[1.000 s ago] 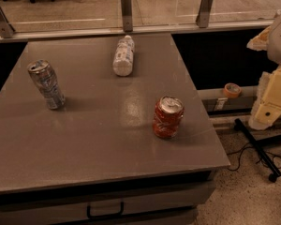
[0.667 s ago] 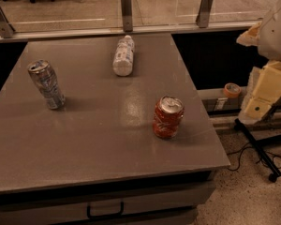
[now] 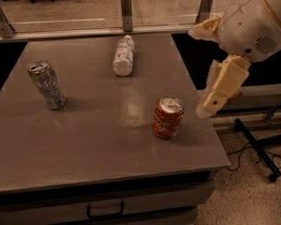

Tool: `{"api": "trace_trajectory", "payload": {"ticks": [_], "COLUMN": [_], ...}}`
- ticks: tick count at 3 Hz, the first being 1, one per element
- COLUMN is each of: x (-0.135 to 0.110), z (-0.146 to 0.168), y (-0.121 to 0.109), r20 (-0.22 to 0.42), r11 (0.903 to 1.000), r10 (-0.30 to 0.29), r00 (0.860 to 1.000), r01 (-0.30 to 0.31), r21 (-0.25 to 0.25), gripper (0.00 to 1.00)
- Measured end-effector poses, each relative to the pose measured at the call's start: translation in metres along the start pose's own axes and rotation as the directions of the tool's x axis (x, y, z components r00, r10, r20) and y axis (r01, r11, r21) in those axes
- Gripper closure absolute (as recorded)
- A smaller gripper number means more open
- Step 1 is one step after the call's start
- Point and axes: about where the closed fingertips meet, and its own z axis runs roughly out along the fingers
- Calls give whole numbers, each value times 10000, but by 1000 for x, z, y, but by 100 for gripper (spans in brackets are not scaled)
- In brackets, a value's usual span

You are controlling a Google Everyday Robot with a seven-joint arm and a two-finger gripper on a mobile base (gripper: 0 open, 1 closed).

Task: Knock redbull can over

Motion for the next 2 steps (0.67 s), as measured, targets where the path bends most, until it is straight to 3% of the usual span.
{"api": "trace_trajectory", "payload": {"ticks": [1,2], "x": [-49,-83], "z": [37,72], "y": [3,6], "r20": [1903,2696], "r11": [9973,9976], "r10": [-72,258], "r00": [9817,9626], "r01": [209,-74], "r21": [-702,-690], "gripper": [0,0]}}
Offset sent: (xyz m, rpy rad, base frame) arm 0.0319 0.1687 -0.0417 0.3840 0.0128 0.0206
